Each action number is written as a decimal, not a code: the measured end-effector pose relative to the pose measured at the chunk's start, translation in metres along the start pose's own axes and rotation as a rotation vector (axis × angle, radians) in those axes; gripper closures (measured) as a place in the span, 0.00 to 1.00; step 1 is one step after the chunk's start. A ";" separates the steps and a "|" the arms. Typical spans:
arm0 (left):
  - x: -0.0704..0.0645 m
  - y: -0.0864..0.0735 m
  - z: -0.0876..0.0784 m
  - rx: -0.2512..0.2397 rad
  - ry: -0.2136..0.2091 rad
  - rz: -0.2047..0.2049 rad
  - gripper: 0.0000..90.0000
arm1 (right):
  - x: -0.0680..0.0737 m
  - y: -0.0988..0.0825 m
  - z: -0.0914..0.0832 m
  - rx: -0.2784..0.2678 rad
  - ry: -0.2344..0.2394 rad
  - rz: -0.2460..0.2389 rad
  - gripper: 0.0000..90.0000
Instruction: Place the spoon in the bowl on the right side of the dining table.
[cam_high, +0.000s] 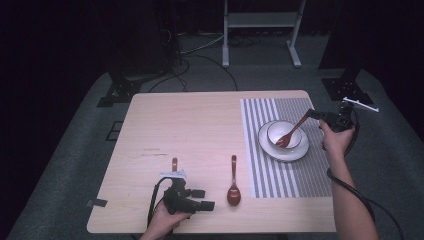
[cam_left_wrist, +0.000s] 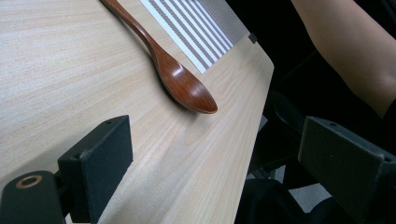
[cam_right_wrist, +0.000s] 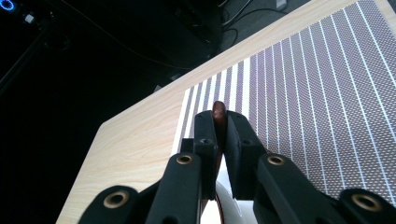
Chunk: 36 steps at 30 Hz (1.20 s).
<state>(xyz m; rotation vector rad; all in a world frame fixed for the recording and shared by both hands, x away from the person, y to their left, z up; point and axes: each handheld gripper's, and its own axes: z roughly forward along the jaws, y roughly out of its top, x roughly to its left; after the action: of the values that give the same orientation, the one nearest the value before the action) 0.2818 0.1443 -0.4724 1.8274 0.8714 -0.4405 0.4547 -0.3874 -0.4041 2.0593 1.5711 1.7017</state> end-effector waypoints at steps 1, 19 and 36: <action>0.000 0.000 0.000 0.000 -0.001 0.000 0.10 | -0.001 0.000 0.000 0.001 0.005 0.003 0.92; -0.001 0.001 0.001 -0.003 0.000 0.000 0.10 | -0.011 -0.009 -0.001 0.032 0.019 0.029 0.78; -0.001 0.002 -0.002 -0.011 0.006 0.003 0.10 | -0.008 -0.028 -0.002 0.087 0.071 -0.006 0.62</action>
<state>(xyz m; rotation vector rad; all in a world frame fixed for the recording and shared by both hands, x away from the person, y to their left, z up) 0.2828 0.1457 -0.4696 1.8212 0.8733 -0.4275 0.4358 -0.3806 -0.4245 2.0525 1.6990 1.7535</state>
